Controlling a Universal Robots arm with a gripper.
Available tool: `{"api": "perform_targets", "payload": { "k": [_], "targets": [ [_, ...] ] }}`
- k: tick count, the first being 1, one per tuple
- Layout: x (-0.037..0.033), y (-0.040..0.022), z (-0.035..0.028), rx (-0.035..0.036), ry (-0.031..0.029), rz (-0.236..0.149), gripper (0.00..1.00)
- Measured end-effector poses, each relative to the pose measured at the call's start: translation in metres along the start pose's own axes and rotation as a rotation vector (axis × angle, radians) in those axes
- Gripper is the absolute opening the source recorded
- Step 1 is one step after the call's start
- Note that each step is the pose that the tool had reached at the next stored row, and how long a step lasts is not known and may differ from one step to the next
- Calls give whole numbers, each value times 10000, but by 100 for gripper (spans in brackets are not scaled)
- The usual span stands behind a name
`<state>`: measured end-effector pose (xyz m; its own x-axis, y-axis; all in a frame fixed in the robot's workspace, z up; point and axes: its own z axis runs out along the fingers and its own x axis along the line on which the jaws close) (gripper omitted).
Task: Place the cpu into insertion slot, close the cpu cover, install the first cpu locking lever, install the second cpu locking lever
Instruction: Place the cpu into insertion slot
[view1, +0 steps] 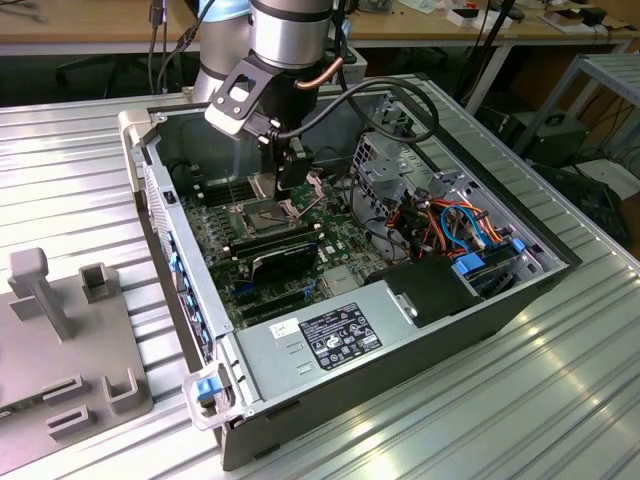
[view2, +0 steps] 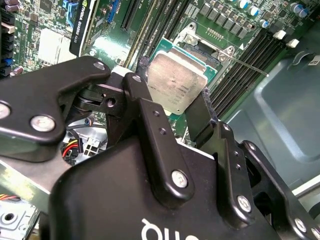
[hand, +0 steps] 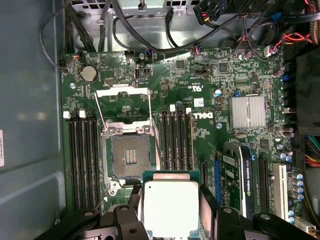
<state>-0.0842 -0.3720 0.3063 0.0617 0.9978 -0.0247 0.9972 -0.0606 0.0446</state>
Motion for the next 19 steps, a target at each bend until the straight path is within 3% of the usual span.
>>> {"api": "perform_targets", "payload": {
  "k": [7, 10, 19],
  "targets": [
    [14, 7, 24, 0, 1, -2, 55],
    [124, 7, 105, -3, 5, -126, 55],
    [128, 6, 122, -3, 6, -125, 55]
  ]
}}
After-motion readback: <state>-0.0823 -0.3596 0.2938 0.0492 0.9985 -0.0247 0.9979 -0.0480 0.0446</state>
